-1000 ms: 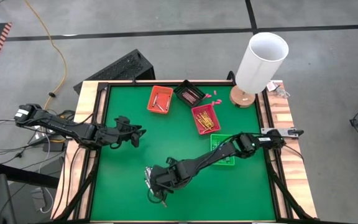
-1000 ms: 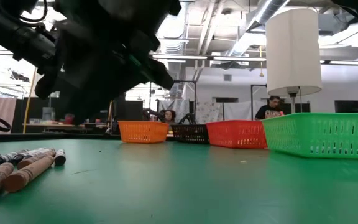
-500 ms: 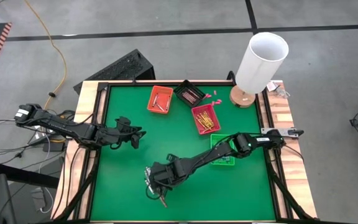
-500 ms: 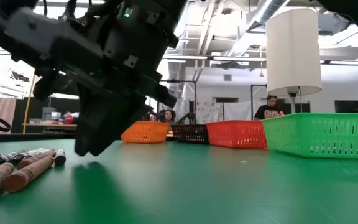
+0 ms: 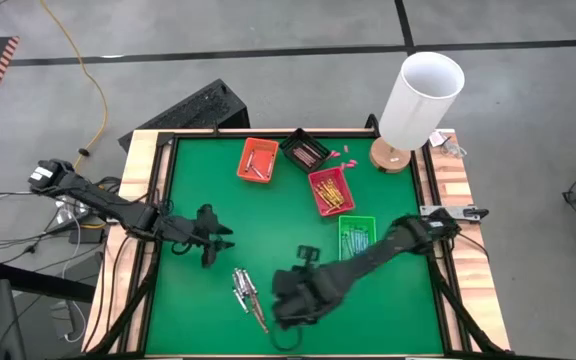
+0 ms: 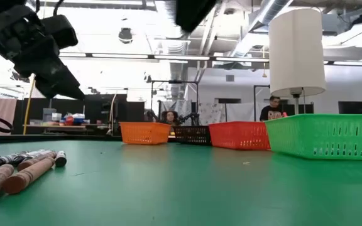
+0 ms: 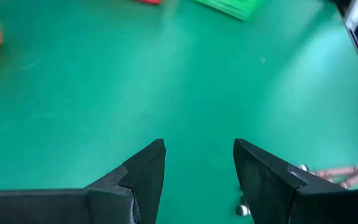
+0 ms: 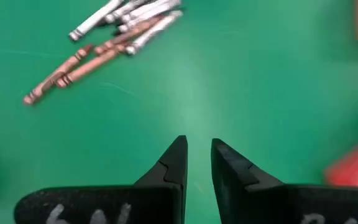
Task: Sort crayons
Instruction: Put the black crayon into the orange bin
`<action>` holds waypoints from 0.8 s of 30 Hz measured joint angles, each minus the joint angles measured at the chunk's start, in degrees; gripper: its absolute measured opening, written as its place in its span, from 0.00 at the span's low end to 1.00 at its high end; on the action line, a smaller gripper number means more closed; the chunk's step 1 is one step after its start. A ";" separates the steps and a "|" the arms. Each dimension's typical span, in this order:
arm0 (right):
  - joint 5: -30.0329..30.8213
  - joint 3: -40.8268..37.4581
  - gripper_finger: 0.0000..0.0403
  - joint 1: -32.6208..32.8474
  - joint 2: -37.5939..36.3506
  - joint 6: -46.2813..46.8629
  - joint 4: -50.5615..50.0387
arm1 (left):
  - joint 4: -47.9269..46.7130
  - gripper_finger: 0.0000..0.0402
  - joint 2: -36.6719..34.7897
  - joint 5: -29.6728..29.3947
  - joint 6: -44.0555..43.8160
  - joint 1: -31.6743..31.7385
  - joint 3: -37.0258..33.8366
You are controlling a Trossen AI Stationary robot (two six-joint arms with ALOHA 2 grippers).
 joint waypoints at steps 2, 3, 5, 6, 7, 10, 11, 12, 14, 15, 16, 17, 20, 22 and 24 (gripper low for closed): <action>3.80 0.00 0.17 1.71 -3.63 3.33 -3.55 | -0.10 0.45 2.20 -0.39 2.44 -2.08 1.50; 5.31 0.00 0.17 2.42 -5.40 5.40 -5.27 | 0.04 0.45 3.71 -0.57 3.59 -3.14 2.54; 8.49 0.00 0.17 3.87 -8.38 9.13 -7.31 | -0.26 0.45 7.02 -0.80 5.72 -5.32 4.81; 9.78 0.00 0.17 4.48 -9.59 10.48 -7.88 | -0.36 0.45 9.05 -1.10 6.84 -6.53 6.25; 10.94 0.00 0.17 5.13 -10.64 11.39 -8.28 | -0.35 0.45 11.14 -1.18 8.00 -7.87 7.65; 13.17 0.00 0.17 7.12 -13.49 12.07 -8.85 | -1.08 0.45 18.33 -1.61 11.99 -11.93 12.85; 13.80 0.00 0.17 7.77 -14.23 12.09 -9.02 | -2.22 0.45 20.78 -2.32 12.95 -13.27 14.90; 14.45 0.00 0.17 8.27 -14.94 12.11 -9.22 | -3.90 0.45 23.35 -3.17 13.56 -14.62 17.09; 15.23 0.00 0.17 9.08 -16.03 12.09 -9.82 | -8.52 0.45 28.20 -3.59 14.38 -17.03 21.57; 15.27 0.00 0.17 9.37 -16.38 12.09 -10.00 | -10.60 0.45 30.72 -3.43 14.47 -18.24 23.74; 15.29 0.00 0.17 9.61 -16.68 12.11 -9.99 | -13.03 0.45 33.11 -3.23 14.37 -19.36 26.08; 15.29 0.00 0.17 9.77 -16.91 12.09 -10.06 | -15.07 0.45 35.41 -2.92 14.30 -20.46 28.29; 15.31 0.00 0.17 10.20 -17.03 11.81 -10.08 | -21.40 0.45 41.44 -2.54 14.58 -23.36 34.59; 15.25 -0.02 0.17 10.23 -17.03 11.80 -10.08 | -25.09 0.45 44.74 -2.52 15.60 -24.77 38.25; 15.23 -0.02 0.17 10.21 -16.99 11.73 -10.08 | -27.37 0.45 47.47 -2.81 16.76 -25.74 41.21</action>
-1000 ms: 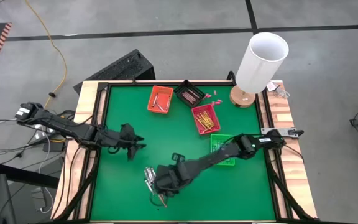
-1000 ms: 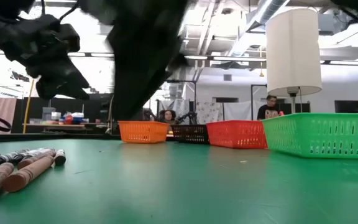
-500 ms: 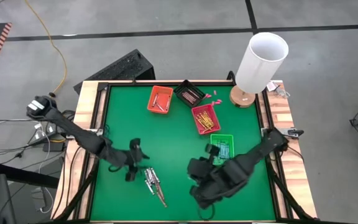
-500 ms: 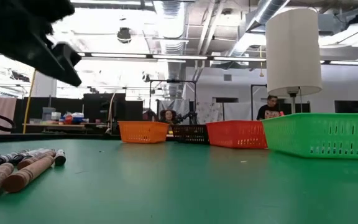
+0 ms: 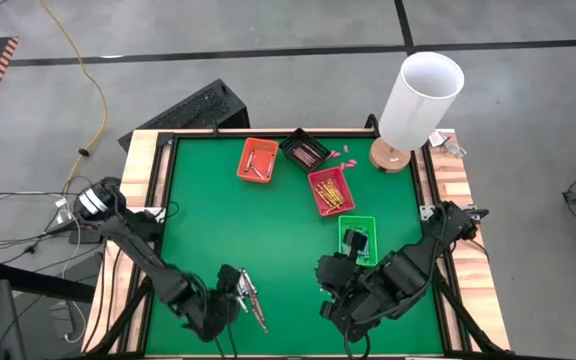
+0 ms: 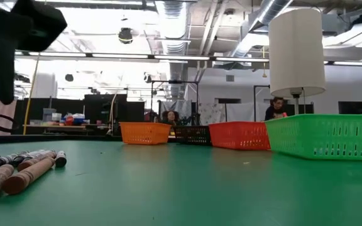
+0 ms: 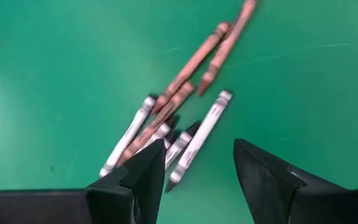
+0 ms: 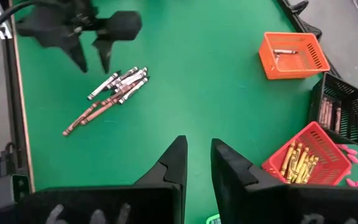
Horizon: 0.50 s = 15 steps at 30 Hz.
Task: Sort crayons
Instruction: Put the black crayon into the orange bin
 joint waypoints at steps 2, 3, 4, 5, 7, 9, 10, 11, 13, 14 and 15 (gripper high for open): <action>0.01 0.00 0.17 -0.02 0.00 -0.61 -0.02 | -0.30 0.45 2.22 -0.20 1.11 -0.41 1.76; 0.02 0.00 0.17 -0.05 0.02 -0.99 -0.01 | -0.44 0.45 3.15 -0.08 1.88 -0.44 2.15; 0.06 0.00 0.17 -0.09 0.04 -1.22 -0.01 | -0.71 0.45 3.93 0.35 2.56 -0.43 2.35; 0.08 0.00 0.17 -0.09 0.06 -1.45 -0.04 | -0.83 0.45 4.60 0.90 3.07 -0.30 2.37; 0.06 0.00 0.17 -0.04 0.07 -1.60 -0.01 | -1.08 0.45 5.52 1.96 3.70 0.30 2.18; -0.02 0.00 0.17 -0.04 0.07 -1.60 -0.04 | -1.32 0.45 5.97 3.00 3.73 1.03 1.87; -0.22 0.00 0.17 -0.04 0.07 -1.59 -0.03 | -1.37 0.45 6.01 3.11 3.90 1.21 1.62; -0.39 0.00 0.17 -0.04 0.07 -1.58 -0.05 | -1.46 0.45 6.01 3.10 4.09 1.53 1.47; -0.38 0.00 0.17 -0.07 0.09 -1.60 -0.05 | -1.45 0.45 6.01 3.01 5.06 1.96 1.38; -0.40 0.00 0.17 -0.07 0.09 -1.60 -0.04 | -1.59 0.45 6.01 3.09 5.44 2.18 1.38; -0.40 0.00 0.17 -0.07 0.09 -1.58 -0.04 | -1.75 0.45 6.01 3.44 5.84 2.36 1.36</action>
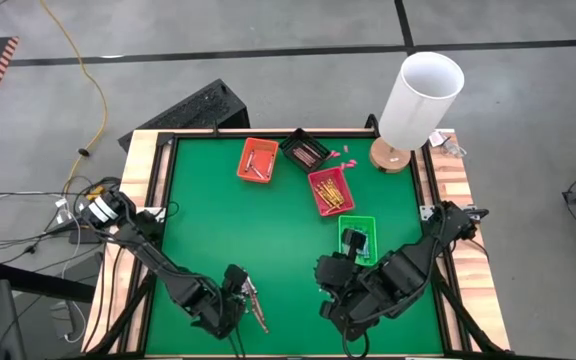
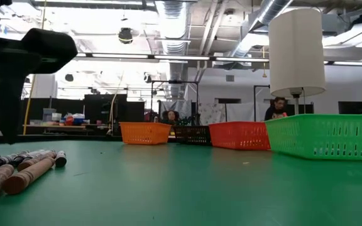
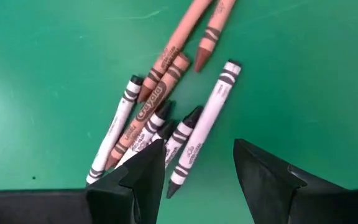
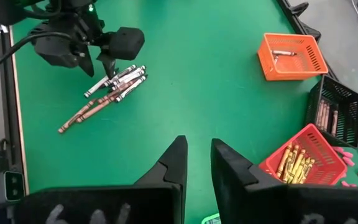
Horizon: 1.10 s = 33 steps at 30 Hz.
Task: Sort crayons
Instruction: Put the black crayon into the orange bin
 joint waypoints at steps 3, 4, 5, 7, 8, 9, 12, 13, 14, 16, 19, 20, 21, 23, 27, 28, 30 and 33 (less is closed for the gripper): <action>-0.09 -0.02 0.17 0.02 0.00 -0.02 0.00 | -0.01 0.45 -0.02 2.93 0.23 0.95 -0.02; -0.17 -0.02 0.17 0.02 0.00 -0.02 0.00 | -0.03 0.45 -0.02 3.64 0.17 1.29 -0.02; -0.20 -0.02 0.17 0.02 0.00 -0.02 0.00 | -0.01 0.45 -0.02 3.81 0.15 1.47 -0.02; -0.20 -0.02 0.17 0.00 0.02 -0.02 0.00 | -0.30 0.45 -0.05 3.60 0.02 1.59 -0.02; -0.20 -0.02 0.17 0.02 0.02 -0.02 0.00 | -0.53 0.45 -0.07 3.41 0.19 1.58 -0.02; -0.20 -0.02 0.17 0.02 0.02 -0.06 0.00 | -0.72 0.45 -0.07 3.30 0.22 1.54 -0.05; -0.26 -0.02 0.17 0.02 0.02 -0.09 0.01 | -1.19 0.43 -0.10 3.92 0.23 1.81 -0.54; -0.26 -0.03 0.17 0.02 0.02 -0.09 0.00 | -1.62 0.42 -0.10 4.29 0.17 1.96 -0.66; -0.26 -0.04 0.17 0.02 0.02 -0.09 0.00 | -1.96 0.40 -0.09 4.46 0.16 2.05 -0.79; -0.29 -0.04 0.17 0.02 0.04 -0.06 0.00 | -2.14 0.36 -0.11 4.05 0.14 2.09 -1.10; -0.31 -0.04 0.17 0.02 0.04 -0.08 0.00 | -2.56 0.30 -0.11 2.30 0.23 2.00 -1.26; -0.31 -0.04 0.17 0.02 0.04 -0.08 0.00 | -2.57 0.28 -0.11 2.13 0.46 2.02 -1.27; -0.31 -0.04 0.17 0.02 0.04 -0.08 0.00 | -2.46 0.26 -0.11 1.86 0.80 2.10 -1.27; -0.31 -0.04 0.17 0.02 0.04 -0.06 0.00 | -2.40 0.24 -0.13 1.99 1.51 2.33 -1.27; -0.31 -0.04 0.17 0.02 0.04 -0.09 0.00 | -2.38 0.21 -0.13 2.46 1.75 2.96 -1.27; -0.31 -0.04 0.17 0.02 0.04 -0.06 0.00 | -2.39 0.20 -0.13 3.22 2.10 3.22 -1.27; -0.31 -0.04 0.17 0.02 0.04 -0.06 0.00 | -2.33 0.20 -0.13 5.14 2.49 3.74 -1.27; -0.31 -0.04 0.17 0.02 0.04 -0.06 0.00 | -2.31 0.20 -0.13 6.78 2.63 4.39 -1.27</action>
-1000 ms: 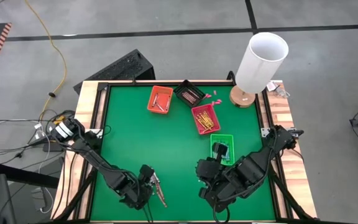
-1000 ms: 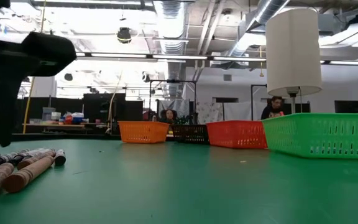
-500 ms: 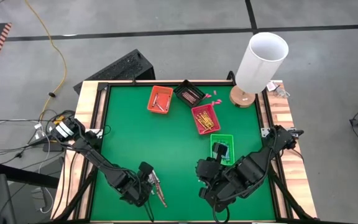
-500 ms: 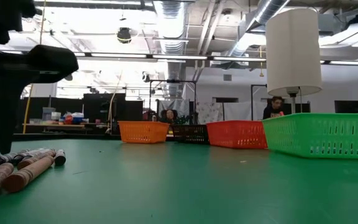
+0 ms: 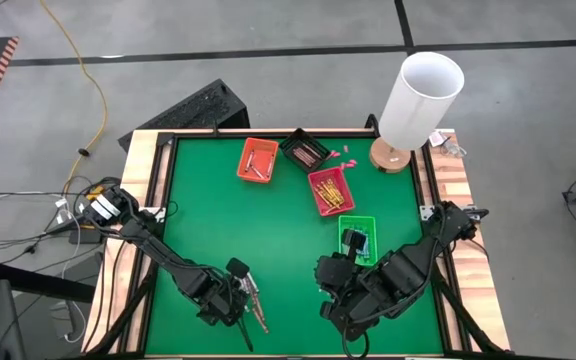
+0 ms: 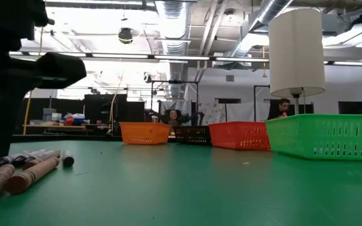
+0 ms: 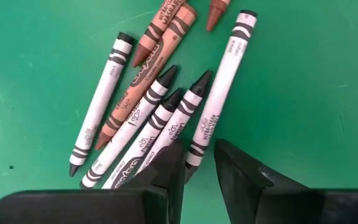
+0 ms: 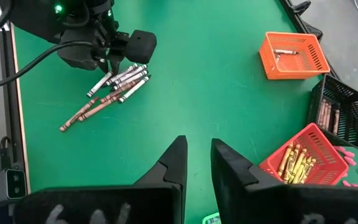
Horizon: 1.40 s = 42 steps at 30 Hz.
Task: Sort crayons
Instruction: Put the black crayon into the orange bin
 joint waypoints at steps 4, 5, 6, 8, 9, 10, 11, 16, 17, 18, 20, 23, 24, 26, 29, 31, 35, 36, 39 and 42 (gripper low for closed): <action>0.00 0.00 0.17 0.00 0.02 0.00 0.00 | 0.17 0.20 0.00 0.17 1.05 0.67 0.00; 0.00 0.00 0.17 0.00 0.02 0.00 0.00 | 0.21 0.20 0.00 0.25 1.05 0.82 0.00; 0.00 0.00 0.17 0.00 0.02 0.00 0.00 | 0.25 0.20 0.00 0.74 1.05 1.10 0.00; 0.00 0.00 0.17 0.00 0.02 0.00 0.00 | 0.33 0.20 0.00 2.63 1.05 1.69 0.00; 0.00 0.00 0.17 0.00 0.02 0.00 0.00 | 0.36 0.20 0.00 3.51 1.01 1.91 0.00; 0.00 0.00 0.17 0.00 0.02 0.00 0.00 | 0.36 0.19 0.00 4.09 0.84 2.10 0.00; 0.00 0.00 0.17 0.00 0.02 0.00 0.00 | 0.36 0.18 0.00 4.41 0.76 2.16 0.00; 0.00 0.00 0.17 0.04 0.02 -0.01 0.00 | 0.40 0.10 0.00 4.46 1.22 2.11 0.00; 0.00 0.00 0.17 0.11 0.02 0.00 0.00 | 0.39 0.07 0.00 4.51 1.20 2.13 0.00; 0.00 0.00 0.17 0.22 0.02 -0.02 0.00 | 0.40 0.05 0.00 4.50 1.21 2.12 0.00; 0.00 0.00 0.17 0.36 0.02 -0.02 0.00 | 0.39 0.02 -0.02 4.46 1.15 2.11 0.02; 0.18 0.00 0.17 0.76 0.02 0.02 0.00 | 0.64 0.02 -0.04 3.00 -0.01 2.05 0.02; 0.70 0.00 0.17 0.91 0.02 0.00 0.00 | 0.91 0.01 -0.04 2.14 -0.38 2.05 0.02; 2.73 0.00 0.17 1.54 0.02 0.02 0.02 | 1.89 0.01 -0.02 0.32 -1.10 2.11 0.02; 5.32 0.00 0.17 2.53 0.02 0.02 0.02 | 3.91 0.01 0.00 -2.49 -2.44 2.15 0.02; 6.33 0.00 0.17 3.21 0.02 0.02 0.02 | 4.42 0.00 0.00 -3.68 -3.26 2.13 0.02; 7.68 0.00 0.17 4.54 0.02 0.08 0.02 | 4.12 0.00 -0.02 -4.93 -5.04 2.11 0.02; 8.07 0.00 0.17 4.88 0.02 0.28 0.02 | 3.91 0.00 -0.15 -4.97 -5.64 2.11 0.02; 10.37 0.00 0.17 5.98 0.02 0.92 0.02 | 3.58 0.00 -0.48 -5.16 -7.18 2.11 0.34; 13.99 0.00 0.17 7.44 0.02 1.22 0.00 | 2.04 0.00 -0.48 -6.22 -8.29 2.10 1.30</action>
